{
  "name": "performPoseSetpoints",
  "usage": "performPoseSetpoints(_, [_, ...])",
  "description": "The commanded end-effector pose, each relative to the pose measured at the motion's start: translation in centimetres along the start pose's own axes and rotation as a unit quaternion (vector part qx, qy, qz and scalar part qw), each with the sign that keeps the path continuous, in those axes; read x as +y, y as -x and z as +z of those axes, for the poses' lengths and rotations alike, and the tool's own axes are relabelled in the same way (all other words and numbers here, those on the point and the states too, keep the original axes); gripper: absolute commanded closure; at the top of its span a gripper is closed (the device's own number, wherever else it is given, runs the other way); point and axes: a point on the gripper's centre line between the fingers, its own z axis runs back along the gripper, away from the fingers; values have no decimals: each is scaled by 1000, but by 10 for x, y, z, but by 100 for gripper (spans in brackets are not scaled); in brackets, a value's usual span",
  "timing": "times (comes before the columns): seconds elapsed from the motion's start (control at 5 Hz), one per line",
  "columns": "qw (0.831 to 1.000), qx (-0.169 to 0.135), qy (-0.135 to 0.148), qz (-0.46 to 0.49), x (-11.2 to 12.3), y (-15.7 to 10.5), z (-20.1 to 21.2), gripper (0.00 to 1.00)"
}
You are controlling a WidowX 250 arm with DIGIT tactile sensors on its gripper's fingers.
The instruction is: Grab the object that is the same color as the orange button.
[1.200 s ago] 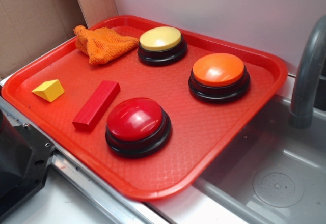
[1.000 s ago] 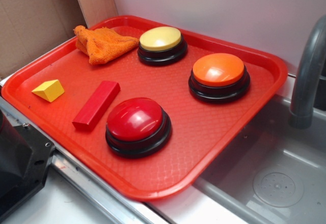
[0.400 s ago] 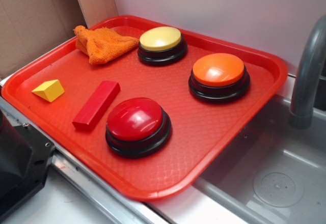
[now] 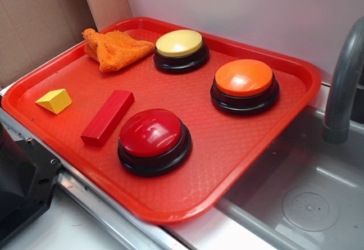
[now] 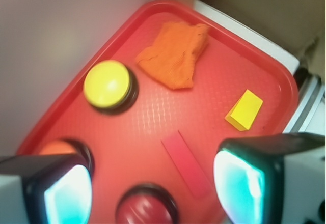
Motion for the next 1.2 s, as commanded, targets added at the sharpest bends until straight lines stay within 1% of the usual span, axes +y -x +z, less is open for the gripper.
performPoseSetpoints(0.0, [991,-19,-22,133,29,-48,-41,0])
performPoseSetpoints(0.2, [992,-25,-23,125,48,-66,-64,0])
performPoseSetpoints(0.4, [995,-19,-32,97,57,-78,-93,0])
performPoseSetpoints(0.6, [997,-15,-27,76,56,-85,-116,0])
performPoseSetpoints(0.8, [997,-12,-27,66,41,-95,-136,0])
performPoseSetpoints(1.0, [997,-19,-36,63,38,-104,-141,0])
